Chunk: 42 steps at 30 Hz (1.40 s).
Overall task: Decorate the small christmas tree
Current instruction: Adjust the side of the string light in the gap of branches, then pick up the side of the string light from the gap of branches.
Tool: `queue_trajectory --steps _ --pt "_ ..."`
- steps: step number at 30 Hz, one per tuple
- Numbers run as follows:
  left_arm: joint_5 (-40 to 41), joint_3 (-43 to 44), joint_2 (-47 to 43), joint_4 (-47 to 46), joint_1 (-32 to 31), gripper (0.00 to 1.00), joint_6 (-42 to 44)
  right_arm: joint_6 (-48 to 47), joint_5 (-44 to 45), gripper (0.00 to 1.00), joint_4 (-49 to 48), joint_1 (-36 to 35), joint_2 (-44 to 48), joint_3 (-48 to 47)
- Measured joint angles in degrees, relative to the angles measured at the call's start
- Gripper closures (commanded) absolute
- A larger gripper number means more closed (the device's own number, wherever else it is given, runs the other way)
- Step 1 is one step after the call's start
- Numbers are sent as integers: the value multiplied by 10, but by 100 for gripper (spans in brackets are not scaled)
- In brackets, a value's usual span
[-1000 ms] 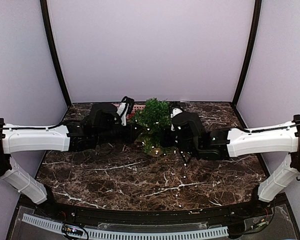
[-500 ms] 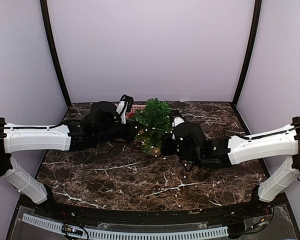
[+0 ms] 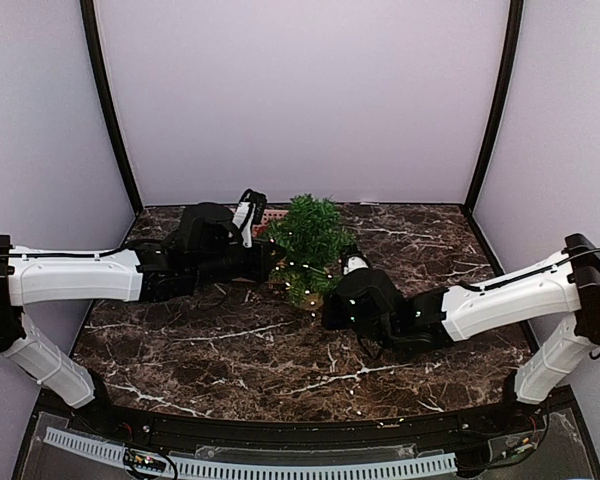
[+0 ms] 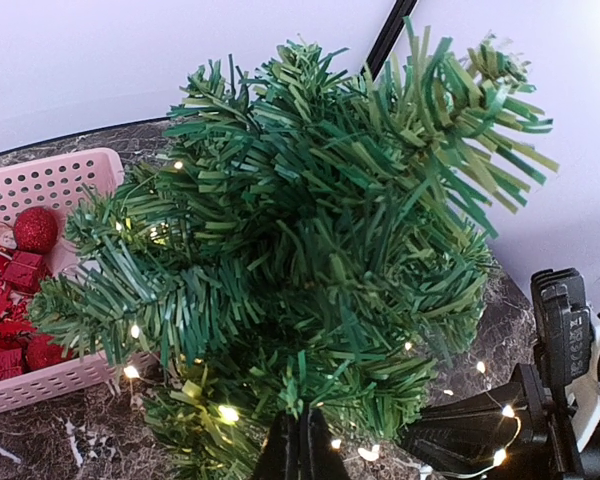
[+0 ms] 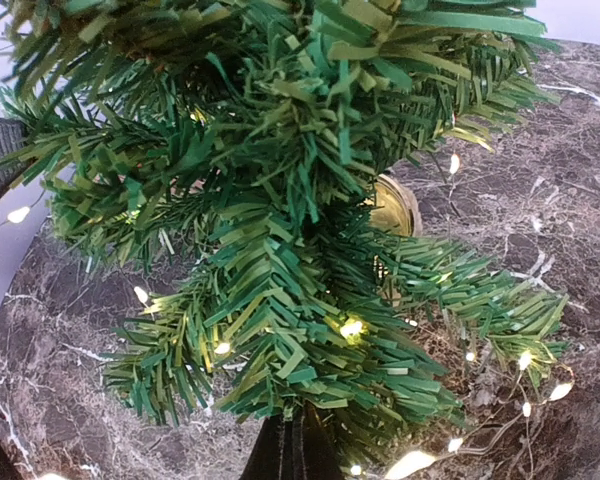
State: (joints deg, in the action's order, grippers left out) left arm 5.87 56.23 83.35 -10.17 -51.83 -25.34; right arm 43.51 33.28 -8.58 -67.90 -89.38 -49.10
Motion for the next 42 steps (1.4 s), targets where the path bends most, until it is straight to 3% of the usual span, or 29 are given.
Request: queue_trajectory --steps 3,8,12,20,25,29,33,42 --pt "0 0 0 0 1 100 0 1 0 84 0 0 0 2" --pt "0 0 0 -1 5 100 0 -16 -13 45 8 -5 43 28" --pt "-2 0 0 -2 9 100 1 -59 -62 32 13 -7 135 64" --pt "-9 -2 0 -4 18 100 3 -123 -147 27 44 8 272 101" --pt "-10 -2 0 -3 22 100 5 -134 -192 25 51 96 315 121" --pt "-14 -2 0 -3 24 100 7 -130 -230 27 29 171 315 179" --pt "-20 -2 0 -3 26 100 7 -139 -276 35 5 190 290 231" --pt "-24 -2 0 -2 30 100 10 -233 -327 40 -40 191 223 180"
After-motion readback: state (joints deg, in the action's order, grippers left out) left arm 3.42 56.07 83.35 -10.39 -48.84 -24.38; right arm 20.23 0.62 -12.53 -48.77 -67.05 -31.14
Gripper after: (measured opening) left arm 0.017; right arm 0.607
